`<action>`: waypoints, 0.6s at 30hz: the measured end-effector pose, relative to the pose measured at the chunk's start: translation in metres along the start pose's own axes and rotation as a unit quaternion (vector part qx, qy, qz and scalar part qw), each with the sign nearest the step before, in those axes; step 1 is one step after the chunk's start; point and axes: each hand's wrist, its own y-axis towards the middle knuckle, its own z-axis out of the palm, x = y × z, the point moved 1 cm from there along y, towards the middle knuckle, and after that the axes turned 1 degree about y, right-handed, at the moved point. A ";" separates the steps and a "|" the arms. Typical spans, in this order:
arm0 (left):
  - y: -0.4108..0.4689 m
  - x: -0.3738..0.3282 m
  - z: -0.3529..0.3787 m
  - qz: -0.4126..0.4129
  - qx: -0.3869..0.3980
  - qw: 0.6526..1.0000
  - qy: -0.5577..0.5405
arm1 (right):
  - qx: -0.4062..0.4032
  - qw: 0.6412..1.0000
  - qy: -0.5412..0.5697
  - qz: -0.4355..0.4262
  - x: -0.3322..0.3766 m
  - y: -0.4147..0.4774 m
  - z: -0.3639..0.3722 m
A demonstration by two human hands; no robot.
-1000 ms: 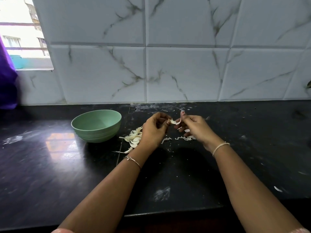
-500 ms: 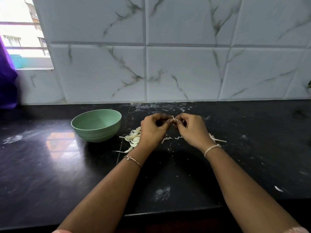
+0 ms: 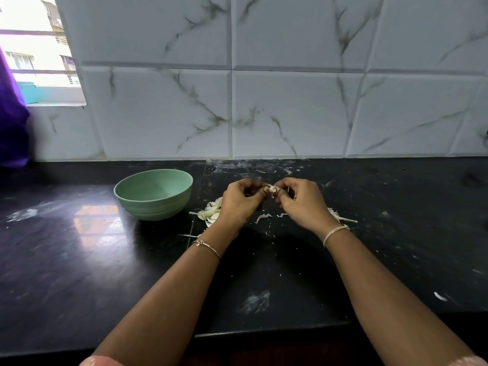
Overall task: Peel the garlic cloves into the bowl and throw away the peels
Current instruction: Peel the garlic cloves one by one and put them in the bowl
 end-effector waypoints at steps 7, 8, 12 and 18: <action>-0.001 0.001 0.005 0.019 -0.005 0.999 0.045 | -0.011 0.996 -0.087 -0.033 0.002 -0.003 -0.002; -0.001 0.002 0.006 0.019 0.005 0.999 0.043 | -0.009 0.995 -0.095 -0.040 0.002 -0.003 -0.003; -0.003 0.000 0.004 0.007 0.015 1.000 0.000 | 0.001 0.992 -0.116 -0.059 0.005 -0.005 -0.005; -0.006 -0.003 0.004 -0.038 0.054 0.992 -0.110 | 0.002 0.988 -0.137 -0.070 0.005 -0.005 -0.010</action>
